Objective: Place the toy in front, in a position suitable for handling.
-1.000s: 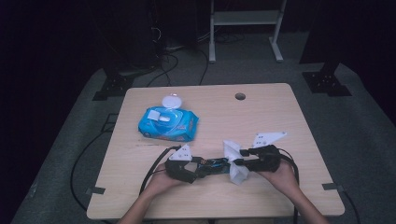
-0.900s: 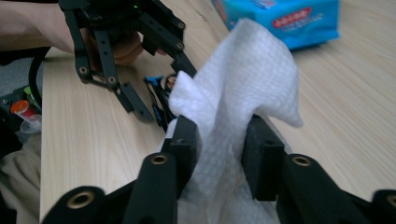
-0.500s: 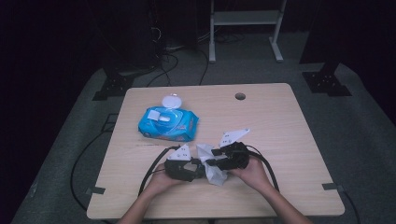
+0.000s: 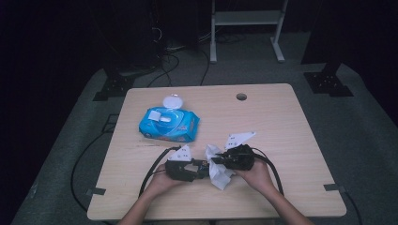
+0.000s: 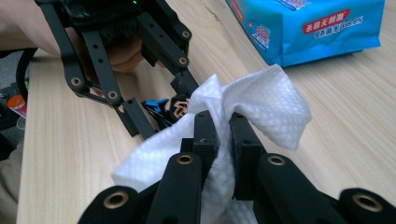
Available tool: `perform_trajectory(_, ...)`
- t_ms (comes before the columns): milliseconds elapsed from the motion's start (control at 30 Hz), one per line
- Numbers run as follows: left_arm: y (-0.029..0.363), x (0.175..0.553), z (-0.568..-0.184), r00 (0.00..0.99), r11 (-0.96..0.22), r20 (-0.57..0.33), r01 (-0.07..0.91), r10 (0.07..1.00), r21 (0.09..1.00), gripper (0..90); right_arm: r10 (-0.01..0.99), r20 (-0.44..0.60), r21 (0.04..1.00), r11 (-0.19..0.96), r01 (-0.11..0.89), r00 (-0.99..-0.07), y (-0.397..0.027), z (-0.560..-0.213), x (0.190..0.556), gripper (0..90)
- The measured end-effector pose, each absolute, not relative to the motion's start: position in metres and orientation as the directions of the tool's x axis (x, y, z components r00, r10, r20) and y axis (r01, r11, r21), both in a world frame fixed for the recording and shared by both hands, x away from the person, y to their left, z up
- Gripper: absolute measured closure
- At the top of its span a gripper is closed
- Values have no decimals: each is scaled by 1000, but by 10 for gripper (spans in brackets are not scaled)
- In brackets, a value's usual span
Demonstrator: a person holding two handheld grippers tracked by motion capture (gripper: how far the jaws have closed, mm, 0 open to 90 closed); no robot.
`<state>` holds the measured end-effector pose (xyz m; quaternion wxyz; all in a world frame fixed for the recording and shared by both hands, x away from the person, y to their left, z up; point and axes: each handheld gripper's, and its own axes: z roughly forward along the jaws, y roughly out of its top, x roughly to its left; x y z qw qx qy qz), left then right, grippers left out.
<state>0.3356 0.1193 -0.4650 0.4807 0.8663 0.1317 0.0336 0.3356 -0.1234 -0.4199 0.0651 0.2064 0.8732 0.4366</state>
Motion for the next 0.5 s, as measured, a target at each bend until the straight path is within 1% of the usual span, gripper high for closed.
perform_trajectory(67,119,335,-465,964,-504,-66,194,259,842,557,411,68,792,532,300,-909,-121,-420,335,826)
perform_trajectory(167,119,335,-465,962,-501,-74,201,263,841,558,371,70,799,535,275,-926,-101,-421,332,826)
perform_trajectory(267,120,336,-465,962,-501,-77,204,262,841,557,365,61,795,545,267,-929,-96,-421,332,825)
perform_trajectory(467,120,337,-465,962,-499,-77,204,262,842,557,408,44,787,548,283,-912,-121,-419,331,825)
perform_trajectory(500,120,337,-465,962,-499,-78,204,263,842,557,432,47,788,538,299,-901,-136,-421,330,825)
